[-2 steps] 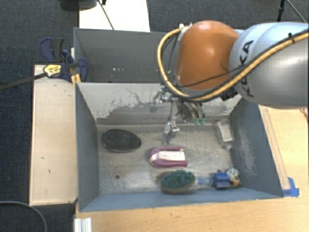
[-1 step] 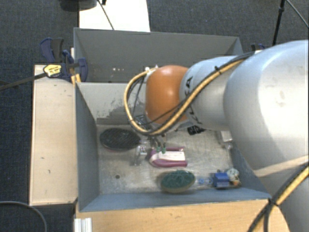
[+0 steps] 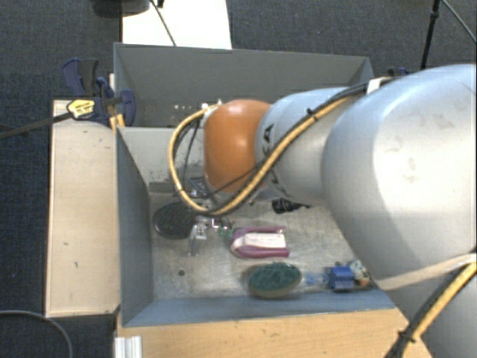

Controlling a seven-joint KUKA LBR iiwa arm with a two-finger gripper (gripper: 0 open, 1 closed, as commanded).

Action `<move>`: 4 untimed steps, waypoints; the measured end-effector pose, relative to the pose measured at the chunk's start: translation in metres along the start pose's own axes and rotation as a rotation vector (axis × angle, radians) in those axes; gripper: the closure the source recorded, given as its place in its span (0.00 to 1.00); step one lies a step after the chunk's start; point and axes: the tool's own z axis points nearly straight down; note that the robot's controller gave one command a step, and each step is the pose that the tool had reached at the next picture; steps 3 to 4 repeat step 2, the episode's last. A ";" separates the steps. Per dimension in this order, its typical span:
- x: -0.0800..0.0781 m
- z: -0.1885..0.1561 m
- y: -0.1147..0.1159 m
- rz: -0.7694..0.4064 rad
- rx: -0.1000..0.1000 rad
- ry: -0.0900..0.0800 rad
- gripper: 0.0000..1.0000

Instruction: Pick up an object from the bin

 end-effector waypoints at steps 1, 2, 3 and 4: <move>0.000 0.000 -0.002 0.003 0.001 0.001 1.00; 0.008 -0.153 0.001 0.005 -0.001 -0.003 1.00; 0.008 -0.153 0.001 0.005 -0.001 -0.003 1.00; 0.008 -0.153 0.001 0.005 -0.001 -0.003 1.00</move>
Offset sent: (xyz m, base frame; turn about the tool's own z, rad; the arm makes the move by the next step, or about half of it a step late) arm 0.0000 0.0000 0.0000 0.0000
